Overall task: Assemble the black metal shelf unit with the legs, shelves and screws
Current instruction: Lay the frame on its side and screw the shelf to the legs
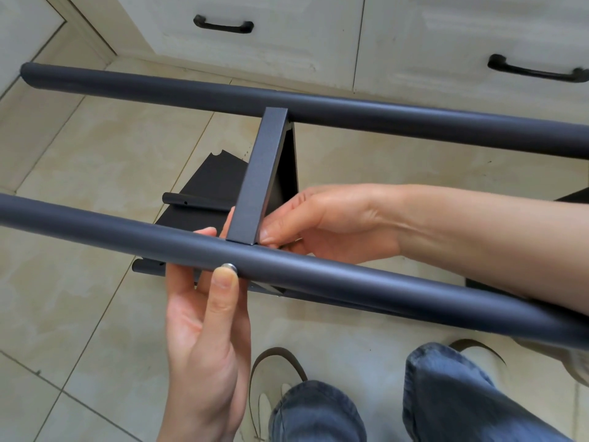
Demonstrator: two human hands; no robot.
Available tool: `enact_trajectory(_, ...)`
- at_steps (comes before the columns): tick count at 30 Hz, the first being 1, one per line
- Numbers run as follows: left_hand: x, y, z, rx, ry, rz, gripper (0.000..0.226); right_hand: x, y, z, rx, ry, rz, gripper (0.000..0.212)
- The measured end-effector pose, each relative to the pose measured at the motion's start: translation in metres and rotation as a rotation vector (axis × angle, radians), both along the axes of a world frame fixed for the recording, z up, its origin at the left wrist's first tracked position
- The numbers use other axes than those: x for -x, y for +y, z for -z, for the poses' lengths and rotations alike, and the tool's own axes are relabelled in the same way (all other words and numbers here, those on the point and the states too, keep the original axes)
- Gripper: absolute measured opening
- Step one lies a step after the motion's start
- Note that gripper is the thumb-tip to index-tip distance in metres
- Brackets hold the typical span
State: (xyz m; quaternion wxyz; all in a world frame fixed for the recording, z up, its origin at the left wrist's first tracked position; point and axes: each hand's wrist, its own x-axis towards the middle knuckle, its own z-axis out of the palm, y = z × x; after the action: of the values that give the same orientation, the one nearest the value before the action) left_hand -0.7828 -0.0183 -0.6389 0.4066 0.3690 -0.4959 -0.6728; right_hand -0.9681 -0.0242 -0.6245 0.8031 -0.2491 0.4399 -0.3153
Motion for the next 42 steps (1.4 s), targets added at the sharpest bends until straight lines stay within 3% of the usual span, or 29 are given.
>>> enact_trajectory(2,0.0,0.0,0.0,-0.051,0.096,0.01,0.058,0.0,-0.001,-0.003,-0.044,0.015,-0.019,0.013)
enact_trajectory(9,0.0,0.0,-0.002,-0.067,0.095,-0.017,0.068,0.001,-0.006,-0.013,-0.155,-0.026,-0.026,0.012)
enact_trajectory(13,0.0,-0.001,-0.002,-0.07,0.089,-0.021,0.063,0.0,-0.006,-0.014,-0.183,-0.028,-0.028,0.008)
enact_trajectory(16,-0.001,-0.002,-0.001,-0.064,0.102,-0.013,0.062,0.0,-0.001,-0.008,-0.085,0.025,0.02,0.008)
enact_trajectory(21,-0.002,-0.002,0.001,-0.085,0.1,-0.018,0.061,-0.001,0.004,-0.002,-0.003,-0.026,0.038,0.033)
enact_trajectory(26,-0.001,-0.002,0.002,-0.085,0.097,-0.026,0.062,-0.001,0.003,-0.002,-0.003,-0.005,0.022,0.027)
enact_trajectory(30,-0.001,-0.002,0.003,-0.084,0.092,-0.02,0.06,0.0,-0.001,-0.008,-0.078,0.013,0.026,0.011)
enact_trajectory(37,-0.003,-0.002,0.002,-0.116,0.091,-0.02,0.06,0.001,0.003,-0.011,-0.08,0.05,0.067,0.018)
enact_trajectory(40,-0.002,-0.001,0.0,-0.128,0.082,-0.032,0.047,0.004,0.002,-0.018,-0.096,0.03,0.176,0.011)
enact_trajectory(42,-0.002,0.0,-0.001,-0.126,0.068,-0.032,0.042,0.01,0.001,-0.026,-0.11,0.007,0.278,0.021)
